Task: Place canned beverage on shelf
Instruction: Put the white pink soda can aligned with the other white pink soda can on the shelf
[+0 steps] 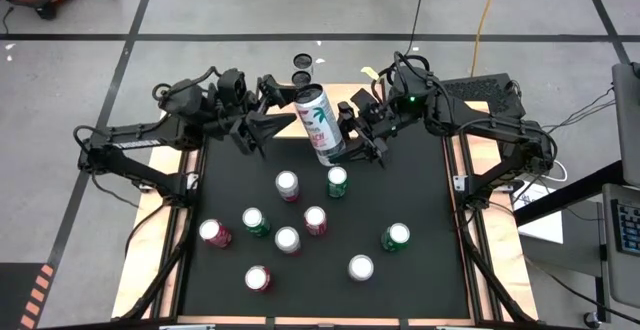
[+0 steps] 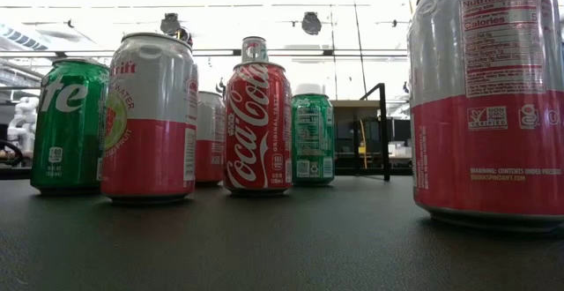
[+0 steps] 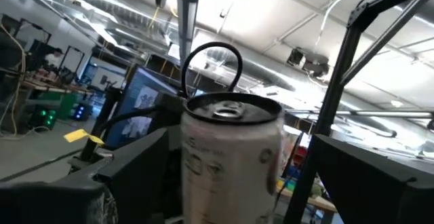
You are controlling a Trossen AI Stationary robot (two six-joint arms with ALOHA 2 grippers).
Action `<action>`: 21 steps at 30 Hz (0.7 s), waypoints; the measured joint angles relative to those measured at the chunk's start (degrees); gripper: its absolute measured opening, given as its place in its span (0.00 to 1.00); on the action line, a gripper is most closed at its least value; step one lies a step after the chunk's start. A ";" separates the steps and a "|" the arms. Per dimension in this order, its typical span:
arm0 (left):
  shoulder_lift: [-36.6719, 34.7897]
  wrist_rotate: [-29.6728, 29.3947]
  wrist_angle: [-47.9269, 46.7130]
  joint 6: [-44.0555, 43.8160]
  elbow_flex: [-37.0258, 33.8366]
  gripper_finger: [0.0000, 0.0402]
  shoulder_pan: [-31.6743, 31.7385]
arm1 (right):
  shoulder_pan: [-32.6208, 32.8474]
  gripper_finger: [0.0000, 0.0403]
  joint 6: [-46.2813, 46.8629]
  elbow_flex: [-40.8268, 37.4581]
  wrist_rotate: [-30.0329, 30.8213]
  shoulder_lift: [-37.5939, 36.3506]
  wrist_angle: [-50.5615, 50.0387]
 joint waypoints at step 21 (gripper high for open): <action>5.81 8.16 10.09 -2.70 -0.02 0.88 2.47 | -0.01 0.58 0.28 0.07 0.25 0.00 -2.43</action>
